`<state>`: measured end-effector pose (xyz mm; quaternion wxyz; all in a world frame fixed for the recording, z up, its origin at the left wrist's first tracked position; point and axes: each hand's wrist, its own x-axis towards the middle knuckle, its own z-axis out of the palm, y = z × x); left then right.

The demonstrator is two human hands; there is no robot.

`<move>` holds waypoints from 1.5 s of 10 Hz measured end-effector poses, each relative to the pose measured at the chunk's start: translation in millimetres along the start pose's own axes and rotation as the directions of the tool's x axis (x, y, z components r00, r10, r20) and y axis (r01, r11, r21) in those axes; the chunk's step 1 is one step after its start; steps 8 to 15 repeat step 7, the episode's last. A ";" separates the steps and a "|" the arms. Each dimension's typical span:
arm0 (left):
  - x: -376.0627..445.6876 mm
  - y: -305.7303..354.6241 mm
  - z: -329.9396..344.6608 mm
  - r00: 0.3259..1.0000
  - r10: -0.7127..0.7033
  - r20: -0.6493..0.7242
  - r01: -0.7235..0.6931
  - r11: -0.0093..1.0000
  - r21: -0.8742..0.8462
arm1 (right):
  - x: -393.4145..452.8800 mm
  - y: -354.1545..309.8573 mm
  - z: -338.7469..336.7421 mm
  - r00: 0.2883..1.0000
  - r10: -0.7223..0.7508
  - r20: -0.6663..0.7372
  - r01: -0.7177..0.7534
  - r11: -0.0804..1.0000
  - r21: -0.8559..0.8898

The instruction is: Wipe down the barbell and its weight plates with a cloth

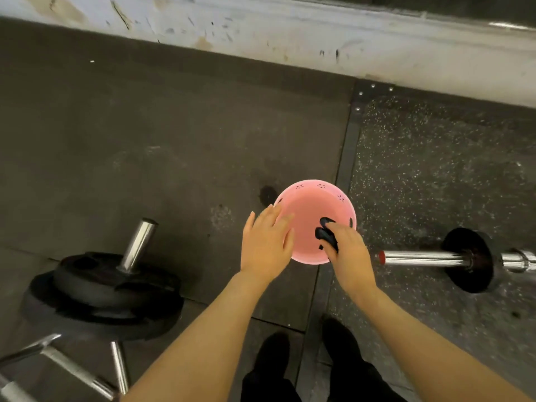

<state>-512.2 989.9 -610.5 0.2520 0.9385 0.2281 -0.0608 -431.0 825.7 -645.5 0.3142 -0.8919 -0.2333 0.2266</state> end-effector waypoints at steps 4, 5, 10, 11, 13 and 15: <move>8.1 -39.4 68.1 0.999 0.027 0.037 -0.027 1.000 -0.011 | 26.7 44.9 72.9 0.997 0.036 0.073 -0.033 0.999 -0.038; 11.8 -37.5 60.8 0.998 0.027 0.052 -0.028 0.999 0.018 | 25.1 44.5 67.5 1.000 -0.010 0.021 0.013 0.981 -0.191; 12.4 -14.8 16.7 0.998 0.025 0.057 -0.027 0.999 0.046 | 20.3 15.8 17.6 0.998 -0.015 -0.054 0.002 0.970 -0.242; 12.4 -14.8 16.7 0.998 0.025 0.057 -0.027 0.999 0.046 | 20.3 15.8 17.6 0.998 -0.015 -0.054 0.002 0.970 -0.242; 12.4 -14.8 16.7 0.998 0.025 0.057 -0.027 0.999 0.046 | 20.3 15.8 17.6 0.998 -0.015 -0.054 0.002 0.970 -0.242; 12.4 -14.8 16.7 0.998 0.025 0.057 -0.027 0.999 0.046 | 20.3 15.8 17.6 0.998 -0.015 -0.054 0.002 0.970 -0.242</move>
